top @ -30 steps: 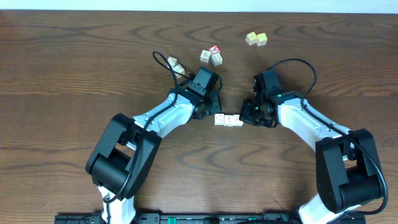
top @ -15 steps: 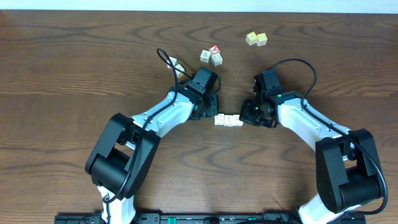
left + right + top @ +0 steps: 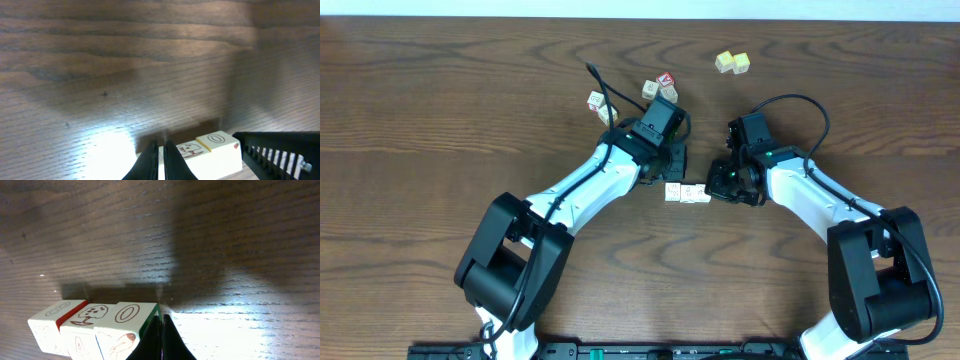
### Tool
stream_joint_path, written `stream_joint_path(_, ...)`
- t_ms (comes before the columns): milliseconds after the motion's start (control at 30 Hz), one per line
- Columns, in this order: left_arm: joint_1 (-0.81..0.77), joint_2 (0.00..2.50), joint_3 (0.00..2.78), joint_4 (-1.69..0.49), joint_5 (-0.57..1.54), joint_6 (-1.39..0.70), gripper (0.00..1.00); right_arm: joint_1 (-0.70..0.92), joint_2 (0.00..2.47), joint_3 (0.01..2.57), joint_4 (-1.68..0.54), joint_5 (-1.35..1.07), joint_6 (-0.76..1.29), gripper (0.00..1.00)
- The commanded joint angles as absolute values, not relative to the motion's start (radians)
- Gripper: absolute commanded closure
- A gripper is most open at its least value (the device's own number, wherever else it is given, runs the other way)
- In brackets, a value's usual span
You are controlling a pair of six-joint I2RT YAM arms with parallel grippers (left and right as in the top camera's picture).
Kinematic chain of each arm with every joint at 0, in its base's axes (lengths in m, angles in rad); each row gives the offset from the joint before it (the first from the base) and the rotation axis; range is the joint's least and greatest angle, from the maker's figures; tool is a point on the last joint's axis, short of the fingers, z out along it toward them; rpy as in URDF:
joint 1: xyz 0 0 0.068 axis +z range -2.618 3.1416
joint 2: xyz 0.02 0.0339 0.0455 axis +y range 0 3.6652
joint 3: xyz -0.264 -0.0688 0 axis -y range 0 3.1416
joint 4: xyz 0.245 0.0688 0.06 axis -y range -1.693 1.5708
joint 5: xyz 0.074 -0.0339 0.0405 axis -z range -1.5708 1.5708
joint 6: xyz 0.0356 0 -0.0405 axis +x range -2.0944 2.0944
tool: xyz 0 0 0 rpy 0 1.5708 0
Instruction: Lift 3 blocks
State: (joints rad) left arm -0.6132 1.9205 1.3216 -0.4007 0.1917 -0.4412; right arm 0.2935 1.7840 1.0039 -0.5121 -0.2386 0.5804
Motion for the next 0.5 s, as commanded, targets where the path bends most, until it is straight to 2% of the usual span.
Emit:
stream_joint_path(0,-0.615,1.931,1.334,-0.403,0.164,-0.459,0.93,0.303,1.781,0.999,-0.516,-0.237,0.568,0.99)
stream_joint_path(467,-0.624,1.974,1.332,-0.415,0.228,-0.519,0.93,0.303,1.781,0.999,-0.519,-0.237,0.568,0.99)
